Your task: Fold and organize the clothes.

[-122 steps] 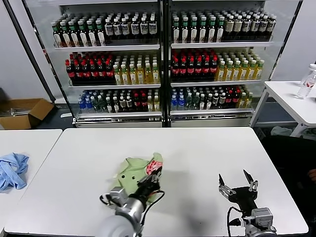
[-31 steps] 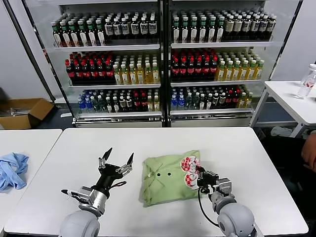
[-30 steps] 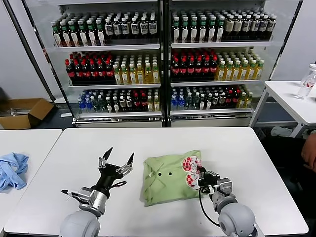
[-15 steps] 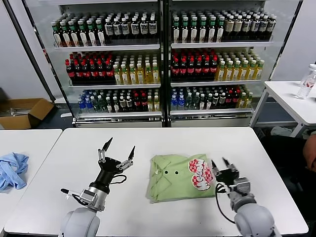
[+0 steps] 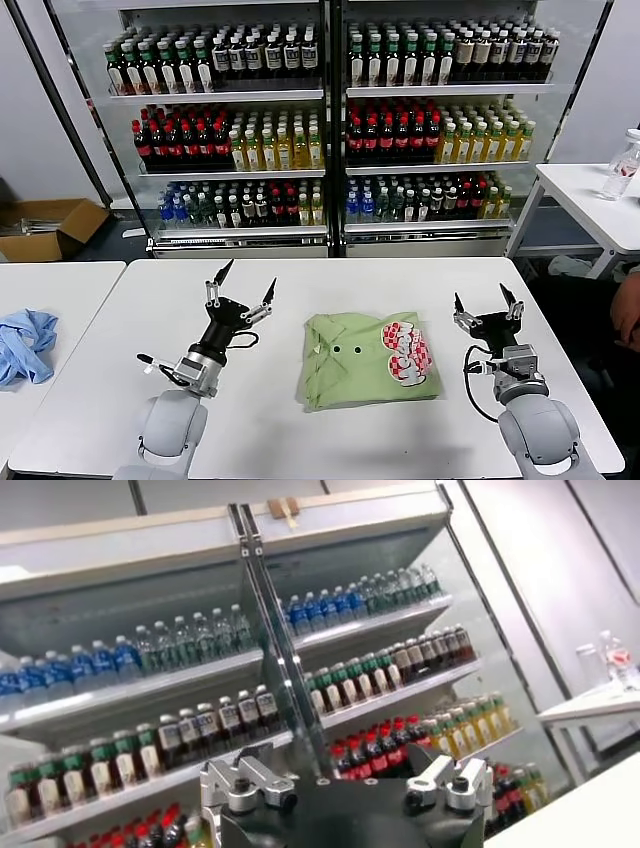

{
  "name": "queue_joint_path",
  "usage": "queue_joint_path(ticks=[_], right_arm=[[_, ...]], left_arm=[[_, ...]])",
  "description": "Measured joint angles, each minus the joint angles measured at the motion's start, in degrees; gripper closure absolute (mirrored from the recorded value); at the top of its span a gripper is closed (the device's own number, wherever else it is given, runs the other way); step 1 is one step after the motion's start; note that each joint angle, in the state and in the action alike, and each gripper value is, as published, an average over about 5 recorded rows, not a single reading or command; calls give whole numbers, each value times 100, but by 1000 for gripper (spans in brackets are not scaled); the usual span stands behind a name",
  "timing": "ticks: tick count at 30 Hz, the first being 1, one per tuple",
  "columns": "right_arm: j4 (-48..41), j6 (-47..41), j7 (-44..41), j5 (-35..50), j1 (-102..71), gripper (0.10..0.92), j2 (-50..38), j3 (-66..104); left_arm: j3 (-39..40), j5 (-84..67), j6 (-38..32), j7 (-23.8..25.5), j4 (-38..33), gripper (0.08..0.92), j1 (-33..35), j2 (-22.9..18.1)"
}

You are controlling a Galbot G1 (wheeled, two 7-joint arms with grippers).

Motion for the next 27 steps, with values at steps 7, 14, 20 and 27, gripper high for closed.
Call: queue_joint_path(ticks=[7,14,20,27], right_arm=[[-240,279,21,-219,95,202,-2,38],[-341,478,36,-515,145,203,15,53],[-332,547,61,-559,121,203,-5,37],[-302,533,65,-583,114,202,-53,16]], left_arm=[[36,-242,336,-205,125,177,-92,-49],[58,-287,515,-331,209,177,-95,-132],[48,-344,597,-370,184,177,-34,-148],[-23,-375,626,-412,92,177,75,-98]])
